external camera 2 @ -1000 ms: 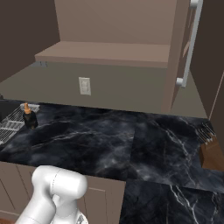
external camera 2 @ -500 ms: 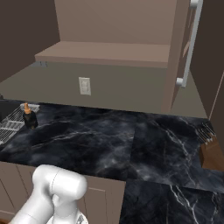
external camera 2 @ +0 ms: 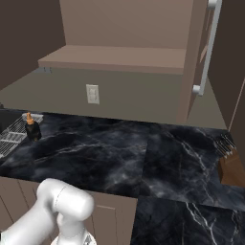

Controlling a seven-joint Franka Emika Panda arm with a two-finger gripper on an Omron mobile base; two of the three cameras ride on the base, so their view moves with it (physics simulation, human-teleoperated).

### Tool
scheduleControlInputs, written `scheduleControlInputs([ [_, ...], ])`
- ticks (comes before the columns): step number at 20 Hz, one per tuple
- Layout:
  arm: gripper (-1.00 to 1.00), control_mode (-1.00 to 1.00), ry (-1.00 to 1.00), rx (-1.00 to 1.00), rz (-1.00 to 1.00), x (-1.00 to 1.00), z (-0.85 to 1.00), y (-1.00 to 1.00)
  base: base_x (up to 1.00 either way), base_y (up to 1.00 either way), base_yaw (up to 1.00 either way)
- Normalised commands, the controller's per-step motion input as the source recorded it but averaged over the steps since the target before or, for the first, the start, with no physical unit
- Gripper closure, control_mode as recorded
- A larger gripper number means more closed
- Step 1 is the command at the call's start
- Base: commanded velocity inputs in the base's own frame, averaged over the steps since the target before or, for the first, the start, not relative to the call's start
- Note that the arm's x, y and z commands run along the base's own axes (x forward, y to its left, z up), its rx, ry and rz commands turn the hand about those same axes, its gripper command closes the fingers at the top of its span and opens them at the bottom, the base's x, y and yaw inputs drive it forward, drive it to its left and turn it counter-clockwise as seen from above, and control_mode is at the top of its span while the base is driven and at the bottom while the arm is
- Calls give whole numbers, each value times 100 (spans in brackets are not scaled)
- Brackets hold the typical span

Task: Open the cabinet. Pick the soap dispenser and place it next to the sink. Then close the cabinet.

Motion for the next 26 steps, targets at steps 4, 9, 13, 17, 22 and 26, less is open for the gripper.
scheduleControlInputs([
  [4, -100, -100, -5, 0, -5, 68, -16, 2, 0, 0, 0],
  [9, -100, -100, -11, 0, 0, 69, -9, 2, 0, 0, 0],
  [13, -100, -100, -10, 0, 0, 69, -12, 0, 0, 0, 0],
  [17, -100, -100, -1, -1, -5, 58, -5, 11, 0, 0, 0],
  [22, -100, -100, 0, -4, -21, 50, 0, 37, 0, 0, 0],
  [26, -100, -100, 0, -8, -25, 49, 0, 41, 0, 0, 0],
])
